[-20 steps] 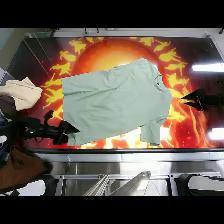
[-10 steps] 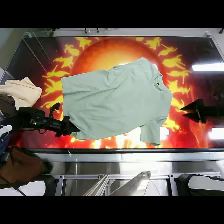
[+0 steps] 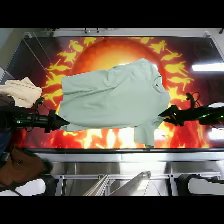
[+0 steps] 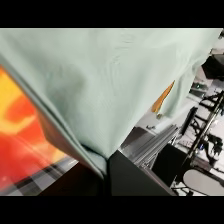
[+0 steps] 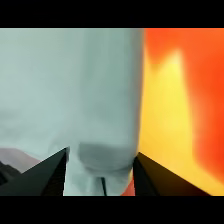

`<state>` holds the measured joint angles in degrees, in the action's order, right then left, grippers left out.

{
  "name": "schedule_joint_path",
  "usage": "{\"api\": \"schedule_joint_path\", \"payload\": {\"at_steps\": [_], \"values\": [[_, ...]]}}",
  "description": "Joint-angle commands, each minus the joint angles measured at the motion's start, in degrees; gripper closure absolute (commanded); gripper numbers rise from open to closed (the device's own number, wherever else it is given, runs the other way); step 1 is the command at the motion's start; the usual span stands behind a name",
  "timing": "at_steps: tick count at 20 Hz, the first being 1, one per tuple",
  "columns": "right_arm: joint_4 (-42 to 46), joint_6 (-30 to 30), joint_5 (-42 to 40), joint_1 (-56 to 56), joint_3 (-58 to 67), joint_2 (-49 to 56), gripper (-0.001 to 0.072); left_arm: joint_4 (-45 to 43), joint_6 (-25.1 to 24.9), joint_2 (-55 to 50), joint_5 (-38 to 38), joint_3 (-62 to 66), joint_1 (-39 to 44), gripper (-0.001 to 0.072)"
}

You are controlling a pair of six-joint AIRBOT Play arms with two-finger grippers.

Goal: Fold the shirts.

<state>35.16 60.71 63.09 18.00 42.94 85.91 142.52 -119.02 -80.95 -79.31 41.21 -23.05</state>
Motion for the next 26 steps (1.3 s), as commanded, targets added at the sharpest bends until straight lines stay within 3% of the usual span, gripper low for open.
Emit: {"api": "schedule_joint_path", "payload": {"at_steps": [1,2,3,4,5,7,9,10,12,14,17,19,21,23,26], "values": [[-4.7,-0.5,-5.0,-7.6,-0.4,0.1,0.0252,0.0,-0.9,0.3,-0.1,0.1,-2.7,0.069],[-7.6,-2.6,-3.7,-8.4,-0.4,0.1,0.0316,0.0,-1.2,0.3,-0.2,0.1,-3.0,0.069],[-11.3,-5.6,-0.3,-8.6,-0.4,0.0,0.0548,0.0,-1.2,0.3,-0.2,0.1,-3.4,0.0689],[-14.8,-8.2,3.8,-8.5,-0.4,0.0,0.0658,0.2,-1.2,0.3,-0.4,0.1,-4.0,0.069],[-17.6,-11.0,8.5,-8.3,-0.4,-0.7,0.0689,1.4,-1.2,0.3,-1.3,0.1,-4.5,0.0689],[-21.1,-13.0,16.6,-7.1,-0.4,-4.2,0.0689,10.0,-4.2,1.2,-9.3,0.1,-5.8,0.069],[-27.9,-17.6,26.0,-3.8,-0.4,-11.8,0.0689,27.2,-10.2,6.5,-21.2,0.1,-6.6,0.069],[-34.9,-22.3,31.4,-1.7,-0.4,-16.9,0.0688,29.0,-10.8,11.1,-25.1,1.6,-6.8,0.069],[-53.7,-33.1,40.3,3.8,0.2,-29.2,0.0667,29.2,-11.6,24.2,-25.3,7.1,-6.8,0.0689],[-63.5,-37.3,36.0,10.2,2.6,-41.8,0.0671,29.2,-11.5,37.1,-22.8,17.2,-8.3,0.069],[-61.7,-37.9,16.2,17.8,8.9,-56.5,0.0691,28.2,-10.5,48.5,-9.5,38.1,-15.5,0.0689],[-57.0,-40.2,2.9,19.9,13.3,-62.1,0.0691,24.3,-10.5,47.9,-5.8,51.0,-21.7,0.0689],[-47.6,-36.2,-6.1,19.6,17.3,-62.8,0.0691,24.2,-6.8,41.8,-7.6,59.5,-25.7,0.0689],[-46.0,-32.3,-2.8,19.6,17.8,-58.7,0.069,27.0,-3.3,34.9,-10.8,60.0,-23.8,0.0689],[-42.9,-28.9,4.5,15.0,17.4,-45.7,0.069,22.8,-2.4,26.0,-15.7,51.2,-11.3,0.069]]}}
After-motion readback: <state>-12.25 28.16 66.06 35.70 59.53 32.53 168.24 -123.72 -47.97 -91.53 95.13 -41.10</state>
